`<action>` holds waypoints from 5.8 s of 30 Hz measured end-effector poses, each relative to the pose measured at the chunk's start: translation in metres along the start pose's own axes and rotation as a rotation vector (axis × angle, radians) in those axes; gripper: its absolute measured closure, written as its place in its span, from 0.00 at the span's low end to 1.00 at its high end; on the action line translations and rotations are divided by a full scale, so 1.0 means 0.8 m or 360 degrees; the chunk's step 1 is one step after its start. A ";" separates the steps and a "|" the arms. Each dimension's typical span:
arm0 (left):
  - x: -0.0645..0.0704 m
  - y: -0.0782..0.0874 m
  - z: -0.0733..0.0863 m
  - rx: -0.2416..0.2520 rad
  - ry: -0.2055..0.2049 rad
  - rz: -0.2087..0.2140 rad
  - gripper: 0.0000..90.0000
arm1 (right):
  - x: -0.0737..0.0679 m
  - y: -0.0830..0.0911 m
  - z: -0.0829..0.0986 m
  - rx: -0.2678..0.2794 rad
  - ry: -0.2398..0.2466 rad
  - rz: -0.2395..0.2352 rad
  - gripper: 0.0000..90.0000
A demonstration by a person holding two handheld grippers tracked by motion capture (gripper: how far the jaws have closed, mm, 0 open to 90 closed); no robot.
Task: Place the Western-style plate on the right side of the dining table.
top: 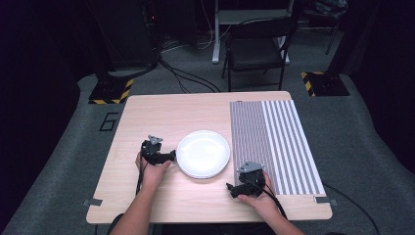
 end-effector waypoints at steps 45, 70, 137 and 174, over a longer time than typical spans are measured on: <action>-0.003 0.032 -0.006 0.0031 0.0107 -0.0031 0.56 | 0.003 0.028 -0.007 0.0206 -0.0084 -0.0044 0.55; 0.021 0.070 -0.022 0.0175 0.0185 0.0103 0.62 | 0.005 0.026 -0.011 0.0178 -0.0147 -0.0013 0.63; 0.036 0.055 -0.002 0.0249 0.0758 0.0522 0.81 | 0.026 -0.017 -0.084 0.0368 -0.0728 -0.0006 0.68; 0.036 0.043 0.005 0.0183 0.0875 0.0610 0.81 | 0.030 -0.044 -0.071 0.0278 -0.0885 -0.0080 0.65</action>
Point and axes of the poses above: each handheld gripper's, and its own axes: y roughly backward along the jaws, z roughly out of its underside, x roughly to its right, the point moved 3 cm from there along -y, roughly forward along the jaws, and after that the axes turned 6 degrees about -y, right-handed, at the moved point
